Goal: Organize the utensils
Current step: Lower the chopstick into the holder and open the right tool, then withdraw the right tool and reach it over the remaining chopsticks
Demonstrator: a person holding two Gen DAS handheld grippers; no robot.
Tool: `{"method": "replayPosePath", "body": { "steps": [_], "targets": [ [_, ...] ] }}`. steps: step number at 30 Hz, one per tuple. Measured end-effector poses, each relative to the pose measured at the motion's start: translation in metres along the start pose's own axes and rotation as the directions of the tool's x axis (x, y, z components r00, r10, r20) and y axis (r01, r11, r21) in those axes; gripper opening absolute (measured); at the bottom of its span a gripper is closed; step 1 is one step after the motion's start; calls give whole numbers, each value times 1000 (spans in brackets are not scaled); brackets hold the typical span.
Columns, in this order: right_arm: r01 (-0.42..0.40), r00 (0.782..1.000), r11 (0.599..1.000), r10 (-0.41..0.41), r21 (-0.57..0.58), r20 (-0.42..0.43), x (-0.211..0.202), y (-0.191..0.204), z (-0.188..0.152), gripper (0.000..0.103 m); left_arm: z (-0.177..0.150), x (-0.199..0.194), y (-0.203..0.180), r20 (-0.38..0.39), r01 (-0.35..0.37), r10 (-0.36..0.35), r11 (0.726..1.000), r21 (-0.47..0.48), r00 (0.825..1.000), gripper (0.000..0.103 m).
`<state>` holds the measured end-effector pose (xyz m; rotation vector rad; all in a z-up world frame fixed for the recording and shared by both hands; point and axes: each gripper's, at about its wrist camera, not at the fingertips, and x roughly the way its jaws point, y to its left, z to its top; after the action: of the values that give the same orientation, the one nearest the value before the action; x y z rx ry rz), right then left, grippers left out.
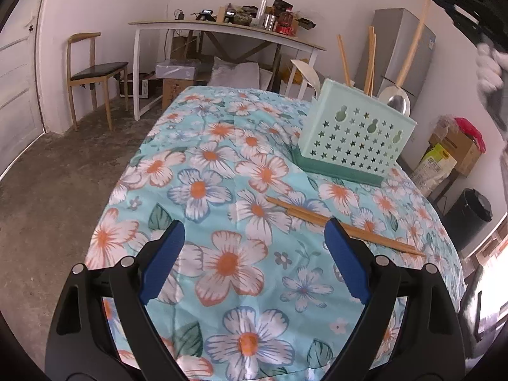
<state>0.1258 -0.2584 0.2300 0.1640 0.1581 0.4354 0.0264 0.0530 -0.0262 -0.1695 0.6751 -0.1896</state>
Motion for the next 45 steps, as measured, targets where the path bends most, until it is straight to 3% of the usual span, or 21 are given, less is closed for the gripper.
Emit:
{"method": "replayPosePath", "body": {
  "steps": [5,11,13,14,15,23,27,29,32,34,36,40,41,43,45],
  "targets": [
    [39,999,999,-39,-13,-25,29,-9,-16,7,-3,8,1,-15,6,-6,1000,-14,1000,86],
    [56,980,998,-55,-3,-189,64,-26,-61,9,-3,9,4,-17,6,-6,1000,-28,1000,86],
    [58,979,998,-56,5,-197,62,-29,-65,21,-3,9,5,-16,4,-5,1000,-27,1000,86],
    [61,980,998,-58,9,-189,58,-29,-65,33,-3,9,5,-14,3,-4,1000,-27,1000,86],
    [59,983,998,-57,9,-172,52,-30,-63,38,-3,9,6,-13,3,-3,1000,-29,1000,86],
    [39,998,999,-39,-1,-45,-6,-15,-36,41,-3,7,2,-13,5,-5,1000,-22,1000,86],
    [-32,999,998,32,-45,-2,-42,9,-34,41,-4,5,0,-17,-7,7,1000,-13,1000,86],
    [-86,996,994,85,-71,-23,-53,22,-42,41,-4,6,0,-23,-11,10,1000,-16,1000,86],
    [-154,981,984,142,-91,-129,-54,39,-71,41,-4,9,0,-30,-16,15,1000,-21,999,86],
    [-181,959,981,159,-76,-236,-45,45,-102,41,-5,11,-1,-40,-17,16,1000,-25,999,86],
    [-179,912,984,157,-23,-379,-29,45,-146,41,-6,13,-2,-53,-19,17,999,-28,998,86],
    [-103,783,992,128,77,-609,-3,33,-225,41,-8,19,-5,-76,-35,33,999,-19,997,86],
    [-82,762,993,117,84,-636,0,30,-235,41,-8,21,-6,-82,-39,37,999,-18,996,86],
    [-36,729,993,105,116,-676,3,19,-255,41,-9,23,-5,-93,-43,41,999,-21,995,86],
    [-15,720,989,111,144,-685,2,9,-260,41,-8,24,-4,-98,-47,45,999,-25,994,86]
  ]
}}
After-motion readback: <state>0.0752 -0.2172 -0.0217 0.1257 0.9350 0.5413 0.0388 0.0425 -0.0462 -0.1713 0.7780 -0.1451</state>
